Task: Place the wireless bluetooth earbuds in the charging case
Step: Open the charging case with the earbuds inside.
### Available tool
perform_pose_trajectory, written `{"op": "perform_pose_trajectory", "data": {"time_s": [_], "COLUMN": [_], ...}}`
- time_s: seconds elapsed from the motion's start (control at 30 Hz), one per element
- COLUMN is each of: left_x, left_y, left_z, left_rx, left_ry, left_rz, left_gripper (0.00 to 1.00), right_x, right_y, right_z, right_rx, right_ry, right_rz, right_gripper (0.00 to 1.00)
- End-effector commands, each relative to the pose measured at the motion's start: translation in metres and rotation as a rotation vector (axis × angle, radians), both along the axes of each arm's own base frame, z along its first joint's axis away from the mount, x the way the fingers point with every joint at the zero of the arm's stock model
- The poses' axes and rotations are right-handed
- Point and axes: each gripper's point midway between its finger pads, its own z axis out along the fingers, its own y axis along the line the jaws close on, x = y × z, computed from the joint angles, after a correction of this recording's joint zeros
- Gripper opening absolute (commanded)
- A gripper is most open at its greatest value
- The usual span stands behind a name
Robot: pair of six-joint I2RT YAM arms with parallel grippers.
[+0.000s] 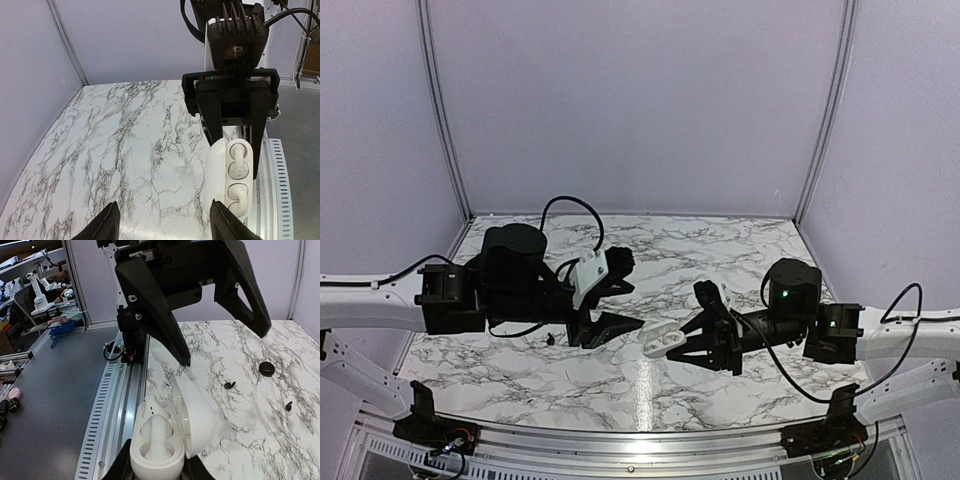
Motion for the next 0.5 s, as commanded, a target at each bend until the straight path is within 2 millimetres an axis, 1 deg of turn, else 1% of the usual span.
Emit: {"op": "perform_pose_trajectory", "data": {"time_s": [0.0,0.03,0.1,0.23,0.3,0.37,0.47], "left_x": [0.004,0.002,-0.003,-0.025,-0.035,-0.041,-0.043], "left_y": [0.023,0.026,0.031,0.03,0.024,0.017,0.008], "left_z": [0.035,0.038,0.04,0.037,0.031,0.025,0.006], "left_rx": [-0.095,-0.1,-0.103,-0.103,-0.08,-0.049,0.038], "left_ry": [-0.072,-0.079,-0.077,-0.06,-0.07,-0.076,-0.084], "left_rz": [0.046,0.038,0.022,-0.066,-0.102,-0.115,-0.112], "left_gripper": [0.64,0.63,0.59,0.46,0.4,0.35,0.33], "right_x": [0.007,0.009,0.014,0.019,0.022,0.024,0.027], "right_y": [0.003,0.003,0.003,0.004,0.003,0.003,0.004], "right_z": [0.018,0.018,0.017,0.016,0.016,0.015,0.014], "right_rx": [0.05,0.049,0.044,0.037,0.033,0.03,0.02], "right_ry": [-0.014,-0.015,-0.013,-0.018,-0.022,-0.027,-0.028], "right_rz": [-0.036,-0.045,-0.073,-0.099,-0.114,-0.127,-0.137], "right_gripper": [0.0,0.0,0.0,0.0,0.0,0.0,0.0]}}
